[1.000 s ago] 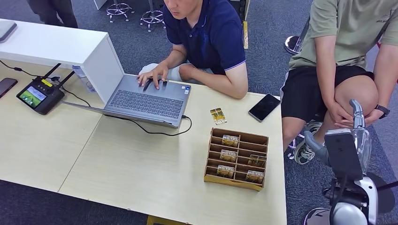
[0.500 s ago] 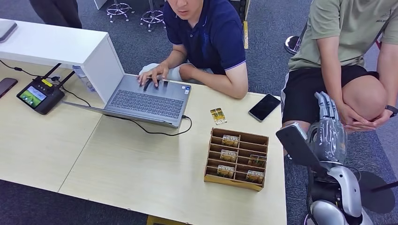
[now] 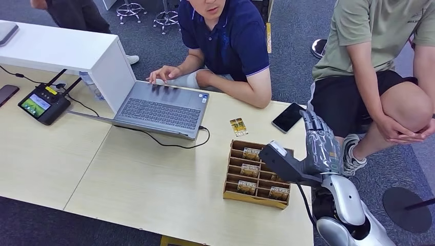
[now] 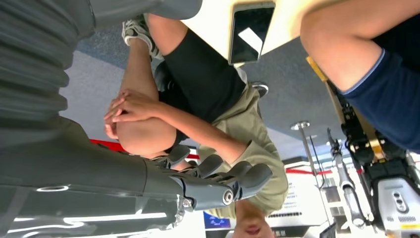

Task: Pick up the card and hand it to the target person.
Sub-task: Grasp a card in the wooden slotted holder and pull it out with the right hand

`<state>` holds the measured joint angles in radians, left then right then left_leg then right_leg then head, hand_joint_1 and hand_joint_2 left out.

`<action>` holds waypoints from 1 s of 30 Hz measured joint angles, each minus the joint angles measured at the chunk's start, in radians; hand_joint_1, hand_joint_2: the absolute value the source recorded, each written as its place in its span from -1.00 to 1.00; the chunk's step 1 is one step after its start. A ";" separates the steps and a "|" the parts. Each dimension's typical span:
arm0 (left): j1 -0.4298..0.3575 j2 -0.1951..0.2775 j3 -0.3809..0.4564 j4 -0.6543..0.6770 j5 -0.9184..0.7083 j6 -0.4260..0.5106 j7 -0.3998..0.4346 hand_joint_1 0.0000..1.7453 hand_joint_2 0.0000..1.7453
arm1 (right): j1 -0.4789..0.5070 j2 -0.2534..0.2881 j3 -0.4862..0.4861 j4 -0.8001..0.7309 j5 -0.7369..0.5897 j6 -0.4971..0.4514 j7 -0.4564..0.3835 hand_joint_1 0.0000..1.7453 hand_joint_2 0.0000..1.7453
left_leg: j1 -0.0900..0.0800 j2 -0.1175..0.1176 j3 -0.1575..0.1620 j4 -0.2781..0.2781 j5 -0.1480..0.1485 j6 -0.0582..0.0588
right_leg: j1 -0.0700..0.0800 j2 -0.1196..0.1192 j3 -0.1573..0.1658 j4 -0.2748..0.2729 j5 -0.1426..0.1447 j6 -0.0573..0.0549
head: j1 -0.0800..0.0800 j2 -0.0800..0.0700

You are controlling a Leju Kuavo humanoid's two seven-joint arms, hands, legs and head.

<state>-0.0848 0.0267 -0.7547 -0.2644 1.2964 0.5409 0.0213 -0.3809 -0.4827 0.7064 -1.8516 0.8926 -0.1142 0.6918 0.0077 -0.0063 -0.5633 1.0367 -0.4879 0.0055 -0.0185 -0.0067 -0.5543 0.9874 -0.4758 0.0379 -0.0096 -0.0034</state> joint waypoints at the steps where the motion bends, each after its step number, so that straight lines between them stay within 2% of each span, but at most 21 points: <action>1: 0.000 0.000 -0.001 0.000 0.000 0.000 0.000 -1.00 -1.00 | -0.004 0.000 0.010 0.004 -0.006 -0.002 0.000 -0.66 1.00 | 0.000 0.000 0.000 0.000 0.000 0.000 | 0.000 0.000 0.000 0.000 0.000 0.000 | 0.000 0.000; 11: 0.000 0.000 -0.011 0.000 0.002 0.003 0.008 -1.00 -1.00 | -0.017 0.000 0.084 0.054 -0.041 -0.016 0.004 -0.54 1.00 | 0.000 0.000 0.000 0.000 0.000 0.000 | 0.000 0.000 0.000 0.000 0.000 0.000 | 0.000 0.000; 17: 0.000 0.000 -0.017 0.003 0.013 0.006 0.012 -1.00 -1.00 | -0.016 -0.002 0.104 0.070 -0.043 -0.013 0.007 -0.34 1.00 | 0.000 0.000 0.000 0.000 0.000 0.000 | 0.000 0.000 0.000 0.000 0.000 0.000 | 0.000 0.000; 20: 0.000 0.000 -0.020 0.006 0.015 0.006 0.014 -1.00 -1.00 | -0.015 -0.005 0.113 0.077 -0.042 -0.009 0.007 -0.30 1.00 | 0.000 0.000 0.000 0.000 0.000 0.000 | 0.000 0.000 0.000 0.000 0.000 0.000 | 0.000 0.000; 30: 0.000 0.000 -0.023 0.008 0.018 0.007 0.013 -1.00 -1.00 | -0.006 -0.012 0.125 0.088 -0.040 0.000 0.007 -0.30 1.00 | 0.000 0.000 0.001 0.000 0.000 0.000 | 0.000 0.000 0.000 0.000 0.000 0.000 | 0.000 0.000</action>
<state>-0.0847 0.0265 -0.7778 -0.2564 1.3144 0.5482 0.0341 -0.3866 -0.4947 0.8318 -1.7637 0.8529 -0.1142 0.6989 0.0076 -0.0059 -0.5627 1.0368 -0.4879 0.0055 -0.0185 -0.0063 -0.5547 0.9873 -0.4758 0.0379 -0.0096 -0.0034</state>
